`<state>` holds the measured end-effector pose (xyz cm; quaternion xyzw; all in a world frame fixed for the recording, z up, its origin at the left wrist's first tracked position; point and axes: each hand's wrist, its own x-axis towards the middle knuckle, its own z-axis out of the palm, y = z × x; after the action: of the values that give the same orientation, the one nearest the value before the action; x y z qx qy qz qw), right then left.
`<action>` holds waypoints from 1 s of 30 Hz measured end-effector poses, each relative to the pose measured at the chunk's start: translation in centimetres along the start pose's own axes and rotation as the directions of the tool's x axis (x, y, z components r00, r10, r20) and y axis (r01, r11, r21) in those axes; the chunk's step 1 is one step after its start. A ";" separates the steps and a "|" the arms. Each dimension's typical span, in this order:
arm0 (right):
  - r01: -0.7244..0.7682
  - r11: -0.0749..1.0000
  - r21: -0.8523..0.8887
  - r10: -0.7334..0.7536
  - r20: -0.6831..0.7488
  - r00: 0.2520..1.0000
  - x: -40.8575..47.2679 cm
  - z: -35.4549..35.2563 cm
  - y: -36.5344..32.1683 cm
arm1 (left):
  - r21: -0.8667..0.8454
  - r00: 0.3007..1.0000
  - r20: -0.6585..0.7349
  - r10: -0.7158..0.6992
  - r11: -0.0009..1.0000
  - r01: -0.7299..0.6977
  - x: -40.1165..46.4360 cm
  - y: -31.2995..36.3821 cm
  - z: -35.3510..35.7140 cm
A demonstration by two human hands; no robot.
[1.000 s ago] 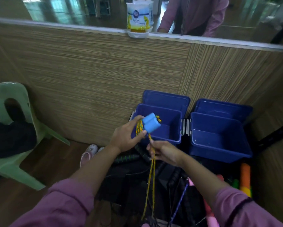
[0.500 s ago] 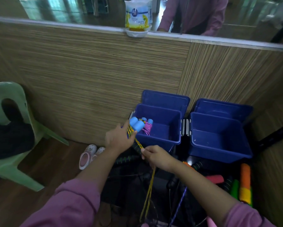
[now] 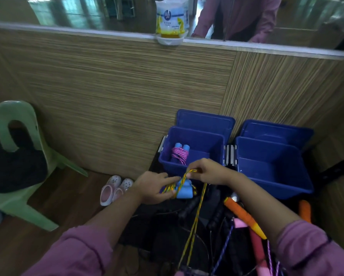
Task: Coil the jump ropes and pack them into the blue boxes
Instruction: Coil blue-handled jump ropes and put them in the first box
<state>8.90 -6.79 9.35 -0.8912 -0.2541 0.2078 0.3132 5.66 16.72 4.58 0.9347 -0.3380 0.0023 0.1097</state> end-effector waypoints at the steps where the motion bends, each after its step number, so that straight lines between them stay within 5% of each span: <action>1: 0.024 0.999 0.032 -0.024 0.014 1.000 0.1 -0.1 0.2 | -0.044 1.000 -0.002 0.015 0.999 -0.015 0.0 0.4 -0.2; 9: -0.089 0.823 0.561 0.101 0.010 0.995 -0.2 -0.7 2.3 | -0.309 0.995 -0.078 -0.068 0.950 0.040 0.5 2.3 -2.8; 19: -0.171 0.196 0.965 0.232 0.124 0.965 -0.5 1.9 1.0 | -0.438 0.952 -0.197 -0.234 0.890 0.128 1.8 2.9 -4.2; 26: -0.376 0.376 0.847 0.278 0.284 0.918 -1.7 8.0 -0.3 | -0.503 0.791 -0.296 -0.536 0.791 0.348 2.6 2.6 -3.8; 30: -0.347 0.487 0.802 0.255 0.249 0.934 -2.9 9.5 -0.5 | -0.437 0.700 -0.297 -0.649 0.744 0.505 2.9 2.5 -3.7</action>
<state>1.44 -3.83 3.52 -0.6526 0.0209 0.3974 0.6448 6.62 13.79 8.87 0.9372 0.0143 0.1184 0.3278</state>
